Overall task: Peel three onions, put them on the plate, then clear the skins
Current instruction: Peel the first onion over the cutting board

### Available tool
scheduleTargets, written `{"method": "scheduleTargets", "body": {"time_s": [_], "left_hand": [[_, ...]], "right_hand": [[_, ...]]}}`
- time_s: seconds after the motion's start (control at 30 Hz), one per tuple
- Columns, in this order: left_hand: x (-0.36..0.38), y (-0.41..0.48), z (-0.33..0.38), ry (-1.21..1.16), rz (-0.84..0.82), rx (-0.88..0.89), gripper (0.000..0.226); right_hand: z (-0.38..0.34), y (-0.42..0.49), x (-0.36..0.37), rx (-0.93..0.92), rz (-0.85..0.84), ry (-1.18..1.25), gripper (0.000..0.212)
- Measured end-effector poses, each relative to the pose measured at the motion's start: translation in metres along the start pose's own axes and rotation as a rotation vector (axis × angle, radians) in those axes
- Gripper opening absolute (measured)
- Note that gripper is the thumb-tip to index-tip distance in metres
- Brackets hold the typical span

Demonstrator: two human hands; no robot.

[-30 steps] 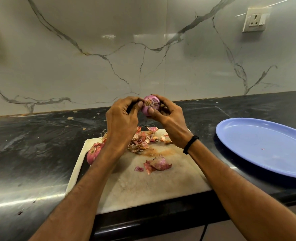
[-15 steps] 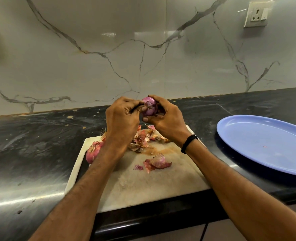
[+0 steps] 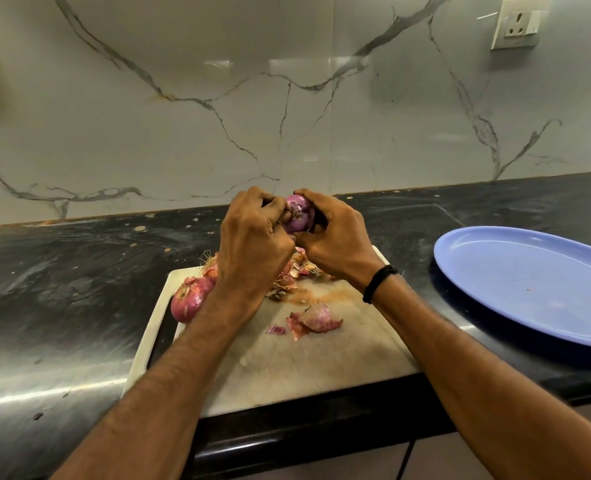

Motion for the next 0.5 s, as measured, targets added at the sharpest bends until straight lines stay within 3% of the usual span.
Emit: {"method": "scheduleTargets", "body": {"time_s": [0.27, 0.5], "left_hand": [[-0.002, -0.001, -0.016, -0.071, 0.046, -0.17, 0.021], [0.009, -0.009, -0.056, -0.443, 0.009, -0.647, 0.011]], "right_hand": [[-0.002, -0.003, 0.003, -0.049, -0.007, -0.044, 0.068], [0.011, -0.002, 0.009, 0.108, -0.083, 0.145, 0.068]]}}
Point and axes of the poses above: each hand's wrist, its own y-axis towards the middle knuckle, its own x-axis out of the palm, z = x × y, the point moved 10 cm from there along y, towards the middle knuckle, and after that the axes turned 4 degrees about z, right-handed, at the moved point
